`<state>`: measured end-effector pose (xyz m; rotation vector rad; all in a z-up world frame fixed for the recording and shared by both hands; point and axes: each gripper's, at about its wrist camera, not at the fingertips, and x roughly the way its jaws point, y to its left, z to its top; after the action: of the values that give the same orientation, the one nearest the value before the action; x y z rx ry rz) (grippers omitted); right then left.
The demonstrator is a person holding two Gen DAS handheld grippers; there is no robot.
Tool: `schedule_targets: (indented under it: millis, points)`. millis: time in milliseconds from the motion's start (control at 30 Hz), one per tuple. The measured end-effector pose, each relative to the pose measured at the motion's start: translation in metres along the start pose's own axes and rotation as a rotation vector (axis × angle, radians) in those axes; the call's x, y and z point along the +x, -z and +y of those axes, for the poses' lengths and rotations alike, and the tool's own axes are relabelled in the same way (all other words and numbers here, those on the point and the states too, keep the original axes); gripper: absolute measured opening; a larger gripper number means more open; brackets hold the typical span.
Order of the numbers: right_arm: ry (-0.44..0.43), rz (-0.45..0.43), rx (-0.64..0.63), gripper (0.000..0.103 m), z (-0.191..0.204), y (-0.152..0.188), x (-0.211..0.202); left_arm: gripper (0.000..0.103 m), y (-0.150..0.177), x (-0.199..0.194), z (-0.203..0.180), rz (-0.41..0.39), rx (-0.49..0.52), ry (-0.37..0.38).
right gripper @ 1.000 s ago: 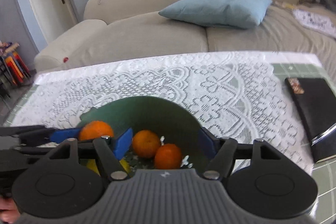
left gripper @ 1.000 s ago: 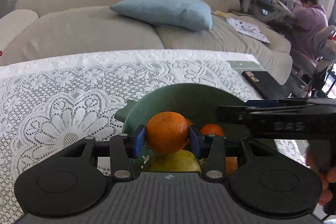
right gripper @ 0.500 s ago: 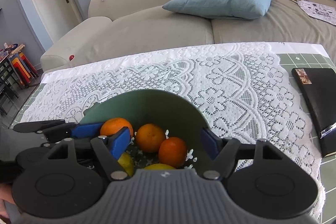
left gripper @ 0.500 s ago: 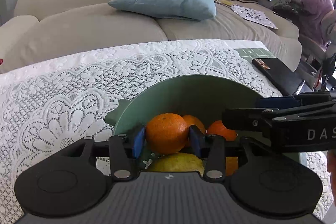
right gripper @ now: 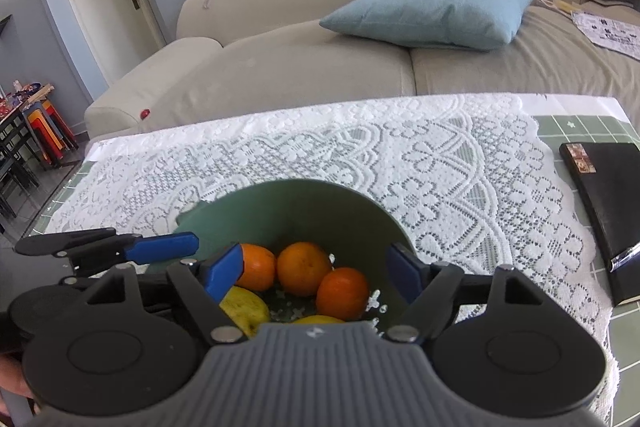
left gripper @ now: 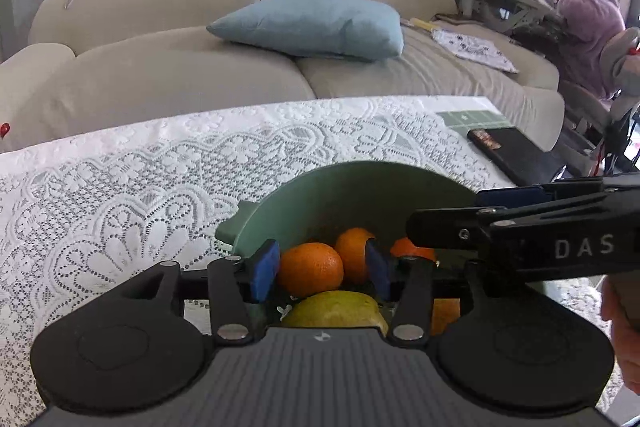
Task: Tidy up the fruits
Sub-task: 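Carry the orange with the left tool into the colander and release it, then move both tools back to the small brown kiwis on the table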
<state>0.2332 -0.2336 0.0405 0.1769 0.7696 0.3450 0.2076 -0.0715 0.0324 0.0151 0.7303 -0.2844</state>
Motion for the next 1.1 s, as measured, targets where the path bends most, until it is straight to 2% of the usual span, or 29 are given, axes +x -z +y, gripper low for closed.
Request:
schedule_targets:
  millis: [200, 367, 600, 800, 900, 1100]
  points:
    - [-0.024, -0.047, -0.013, 0.078, 0.011, -0.002, -0.014, 0.059, 0.003, -0.032, 0.007, -0.065, -0.009, 0.01]
    - [-0.089, -0.068, -0.007, 0.079, 0.021, 0.001, -0.022, 0.059, 0.011, -0.061, 0.019, -0.115, -0.034, -0.011]
    - [-0.084, -0.143, -0.108, 0.078, 0.057, 0.015, -0.04, 0.06, 0.027, -0.088, 0.038, -0.16, -0.052, -0.07]
    - [-0.117, -0.206, -0.198, 0.078, 0.084, 0.039, -0.057, 0.06, 0.052, -0.105, 0.057, -0.152, -0.085, -0.095]
    - [-0.172, -0.233, -0.222, 0.078, 0.095, 0.054, -0.066, 0.06, 0.063, -0.113, 0.059, -0.143, -0.069, -0.085]
    - [-0.189, -0.213, -0.329, 0.077, 0.122, 0.08, -0.069, 0.056, 0.084, -0.118, 0.065, -0.099, -0.055, -0.074]
